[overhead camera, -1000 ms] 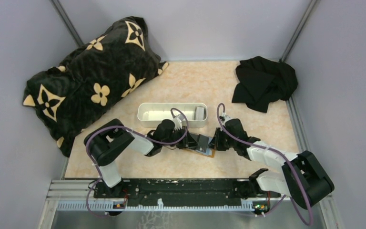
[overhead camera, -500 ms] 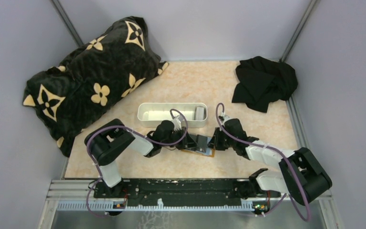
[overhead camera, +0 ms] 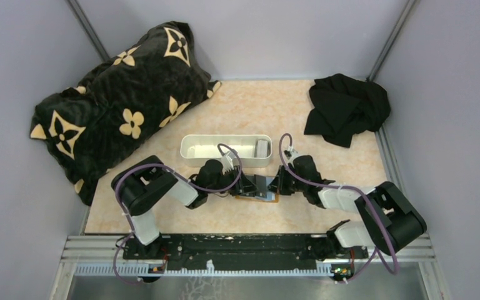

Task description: Take the credit cards out of the card holder

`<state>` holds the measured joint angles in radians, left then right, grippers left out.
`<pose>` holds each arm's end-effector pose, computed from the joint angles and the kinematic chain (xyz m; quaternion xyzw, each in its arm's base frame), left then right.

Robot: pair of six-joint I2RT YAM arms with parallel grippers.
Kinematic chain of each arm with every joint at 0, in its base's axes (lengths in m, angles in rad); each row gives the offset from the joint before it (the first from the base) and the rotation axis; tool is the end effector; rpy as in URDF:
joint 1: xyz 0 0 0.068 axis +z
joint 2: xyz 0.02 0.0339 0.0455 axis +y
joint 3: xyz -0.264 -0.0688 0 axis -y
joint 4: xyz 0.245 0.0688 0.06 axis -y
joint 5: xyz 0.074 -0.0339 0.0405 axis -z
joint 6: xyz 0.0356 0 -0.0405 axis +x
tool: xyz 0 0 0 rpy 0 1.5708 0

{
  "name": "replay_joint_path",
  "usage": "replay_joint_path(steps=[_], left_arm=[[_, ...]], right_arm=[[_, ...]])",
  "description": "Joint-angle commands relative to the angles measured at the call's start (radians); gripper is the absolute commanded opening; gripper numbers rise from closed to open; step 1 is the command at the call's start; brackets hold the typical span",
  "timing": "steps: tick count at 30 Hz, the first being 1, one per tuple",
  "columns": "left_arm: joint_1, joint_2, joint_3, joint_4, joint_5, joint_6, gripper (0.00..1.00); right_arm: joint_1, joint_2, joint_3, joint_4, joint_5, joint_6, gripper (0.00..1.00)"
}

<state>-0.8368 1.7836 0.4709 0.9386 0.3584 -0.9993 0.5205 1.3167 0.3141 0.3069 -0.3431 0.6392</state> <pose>0.1891 -0.2283 0.1107 0.0341 0.8185 -0.5298 0.2196 0.1837 0.1191 0.1259 -0.0193 0.8952 0.3581 0.2645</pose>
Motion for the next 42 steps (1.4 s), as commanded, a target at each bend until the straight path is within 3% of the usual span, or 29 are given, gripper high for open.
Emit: replay_joint_path(steps=[1,6,9,14,18,21,27,32,35,42], left_arm=[[0.001,0.053,0.008,0.192,0.054,-0.069,0.27],[0.001,0.066,0.070,0.023,0.046,-0.035,0.28],[0.002,0.062,0.059,0.035,0.041,-0.039,0.27],[0.001,0.020,0.027,0.044,0.021,-0.046,0.22],[0.002,-0.033,0.013,-0.014,-0.007,-0.022,0.08],[0.006,-0.056,-0.002,-0.027,-0.017,-0.017,0.07],[0.011,-0.078,-0.009,-0.047,-0.021,-0.009,0.32],[0.013,-0.076,-0.012,-0.049,-0.019,-0.006,0.35],[0.015,-0.071,-0.017,-0.038,-0.019,-0.011,0.25],[0.016,-0.073,-0.036,-0.027,-0.032,-0.017,0.15]], right_arm=[[-0.003,0.038,-0.034,-0.044,0.043,-0.028,0.00],[-0.002,0.032,-0.043,-0.043,0.042,-0.026,0.00],[-0.002,0.027,-0.046,-0.043,0.044,-0.025,0.00],[-0.002,0.043,-0.047,-0.030,0.043,-0.024,0.00],[-0.002,0.053,-0.047,-0.025,0.044,-0.028,0.00],[-0.002,0.061,-0.044,-0.022,0.044,-0.032,0.00],[-0.002,0.078,-0.043,-0.025,0.049,-0.037,0.00],[-0.002,0.090,-0.042,-0.019,0.047,-0.038,0.00],[-0.002,0.094,-0.041,-0.017,0.048,-0.039,0.00],[-0.002,0.116,-0.040,-0.003,0.039,-0.038,0.00]])
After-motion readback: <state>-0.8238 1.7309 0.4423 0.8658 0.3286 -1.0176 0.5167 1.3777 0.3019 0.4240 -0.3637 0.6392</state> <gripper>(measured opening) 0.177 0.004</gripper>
